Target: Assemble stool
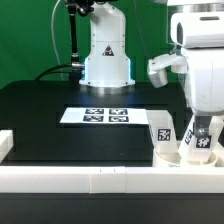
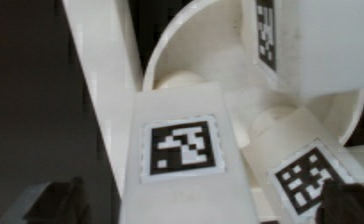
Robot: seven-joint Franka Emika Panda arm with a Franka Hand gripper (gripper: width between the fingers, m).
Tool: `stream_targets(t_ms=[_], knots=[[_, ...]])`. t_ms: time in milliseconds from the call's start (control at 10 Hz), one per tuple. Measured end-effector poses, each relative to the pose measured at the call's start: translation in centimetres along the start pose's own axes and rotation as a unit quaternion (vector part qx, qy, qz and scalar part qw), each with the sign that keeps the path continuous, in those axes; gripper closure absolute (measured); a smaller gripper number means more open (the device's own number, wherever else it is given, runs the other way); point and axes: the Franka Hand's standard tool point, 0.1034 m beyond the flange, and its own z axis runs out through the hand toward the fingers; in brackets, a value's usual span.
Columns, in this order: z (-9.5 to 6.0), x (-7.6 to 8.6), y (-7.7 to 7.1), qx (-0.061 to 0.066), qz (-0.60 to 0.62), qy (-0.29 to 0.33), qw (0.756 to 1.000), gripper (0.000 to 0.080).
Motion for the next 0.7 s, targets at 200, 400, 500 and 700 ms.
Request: stream_targets(t_ms=[200,400,500,700], knots=[[0.01,-0.22,0.04,0.000,0.002,0.000,1.000,0.0376],[0.02,-0.37,0.08,0.000,0.003,0.000,1.000,0.0464],[0.02,-0.38,0.09,0.000,0.003,0.000,1.000,0.0464],[0.03,-0.40,0.09,0.000,0.019,0.000,1.000,0.0464]])
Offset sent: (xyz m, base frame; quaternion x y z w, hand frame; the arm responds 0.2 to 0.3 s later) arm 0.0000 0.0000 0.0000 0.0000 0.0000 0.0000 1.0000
